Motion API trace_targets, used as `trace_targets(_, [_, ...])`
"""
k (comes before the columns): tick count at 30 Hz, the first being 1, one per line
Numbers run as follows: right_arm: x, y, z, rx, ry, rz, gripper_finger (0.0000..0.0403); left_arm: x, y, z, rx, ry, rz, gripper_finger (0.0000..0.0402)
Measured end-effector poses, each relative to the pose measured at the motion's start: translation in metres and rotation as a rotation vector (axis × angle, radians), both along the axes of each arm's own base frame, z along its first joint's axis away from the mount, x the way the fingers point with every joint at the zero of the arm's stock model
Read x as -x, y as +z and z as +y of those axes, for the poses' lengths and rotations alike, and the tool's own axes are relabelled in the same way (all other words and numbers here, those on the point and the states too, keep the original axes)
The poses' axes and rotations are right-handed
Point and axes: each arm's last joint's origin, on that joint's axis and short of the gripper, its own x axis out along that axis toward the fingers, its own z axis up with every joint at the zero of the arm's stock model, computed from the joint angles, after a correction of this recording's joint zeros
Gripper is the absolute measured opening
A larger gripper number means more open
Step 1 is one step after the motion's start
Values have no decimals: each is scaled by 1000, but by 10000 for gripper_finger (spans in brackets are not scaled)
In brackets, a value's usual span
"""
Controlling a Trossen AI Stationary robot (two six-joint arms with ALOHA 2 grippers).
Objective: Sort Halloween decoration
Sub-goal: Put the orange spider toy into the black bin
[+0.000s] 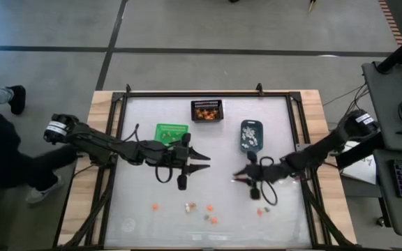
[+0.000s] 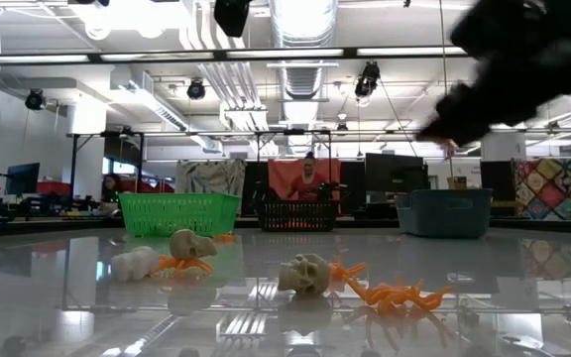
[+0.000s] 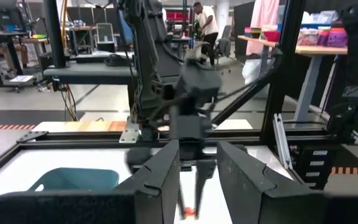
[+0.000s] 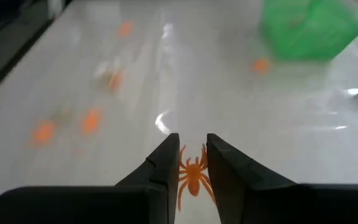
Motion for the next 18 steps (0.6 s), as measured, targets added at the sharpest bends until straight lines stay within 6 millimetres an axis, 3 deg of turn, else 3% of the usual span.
trace_targets(8, [-49,48,-52,89,-200,-143,68,14,22,3,7,1,-66,91])
trace_targets(14, [-82,74,-117,138,-415,-195,68,38,43,9,-43,2,-80,91])
trace_targets(18, [-102,80,-164,120,-511,-197,68,53,52,13,-66,2,-59,91])
